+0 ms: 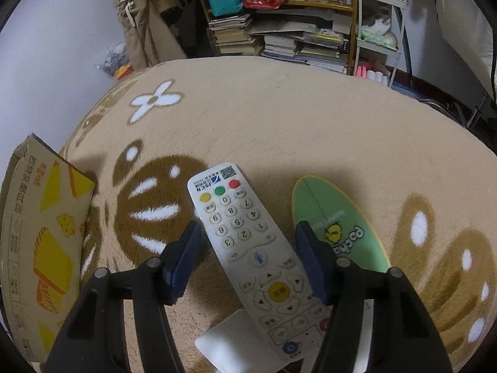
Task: Organize rigid objects
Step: 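Move the right tool to the white TV remote and grasp it, then lift the remote with the right tool and lower it into the box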
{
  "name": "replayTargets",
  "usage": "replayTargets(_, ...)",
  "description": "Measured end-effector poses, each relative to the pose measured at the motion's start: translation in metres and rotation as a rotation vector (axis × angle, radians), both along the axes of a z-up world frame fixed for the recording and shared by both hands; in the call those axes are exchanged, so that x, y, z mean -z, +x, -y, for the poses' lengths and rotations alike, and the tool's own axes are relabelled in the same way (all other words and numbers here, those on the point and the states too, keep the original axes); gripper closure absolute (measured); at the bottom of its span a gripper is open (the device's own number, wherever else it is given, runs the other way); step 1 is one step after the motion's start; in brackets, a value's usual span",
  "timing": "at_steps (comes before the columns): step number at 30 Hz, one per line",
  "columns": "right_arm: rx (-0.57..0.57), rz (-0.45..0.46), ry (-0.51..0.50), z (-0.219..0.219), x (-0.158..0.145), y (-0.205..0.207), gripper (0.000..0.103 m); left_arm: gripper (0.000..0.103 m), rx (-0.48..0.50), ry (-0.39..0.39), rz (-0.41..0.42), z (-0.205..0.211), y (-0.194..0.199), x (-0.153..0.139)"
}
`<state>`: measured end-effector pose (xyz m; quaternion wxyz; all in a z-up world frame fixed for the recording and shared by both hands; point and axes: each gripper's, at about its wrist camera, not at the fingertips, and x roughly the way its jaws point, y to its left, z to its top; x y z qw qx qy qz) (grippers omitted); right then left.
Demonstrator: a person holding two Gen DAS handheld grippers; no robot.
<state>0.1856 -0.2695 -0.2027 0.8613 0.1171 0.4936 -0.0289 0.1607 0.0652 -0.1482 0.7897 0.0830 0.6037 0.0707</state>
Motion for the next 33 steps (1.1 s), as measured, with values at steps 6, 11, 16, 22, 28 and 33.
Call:
replayTargets(6,-0.008,-0.011,-0.018,-0.004,0.003,0.0,0.045,0.084,0.0,0.0,0.0,0.0,0.0,0.0)
replayTargets(11,-0.006,-0.045,0.019,-0.002,0.005,0.002,0.056,0.084,-0.001,0.0,-0.001,0.0,0.0,0.0)
replayTargets(16,0.035,-0.029,0.011,-0.003,0.009,0.0,0.059,0.084,0.0,0.002,-0.001,0.001,0.0,-0.001)
replayTargets(22,0.062,-0.004,-0.044,-0.011,-0.001,-0.001,0.071,0.084,-0.001,0.002,-0.001,0.001,0.0,-0.001)
replayTargets(28,0.097,0.012,0.007,-0.007,-0.008,-0.003,0.079,0.084,0.001,0.005,-0.001,0.001,0.0,0.0)
replayTargets(33,0.101,0.061,-0.007,-0.014,-0.026,-0.007,0.08,0.084,0.0,0.005,-0.001,0.0,0.001,0.0)
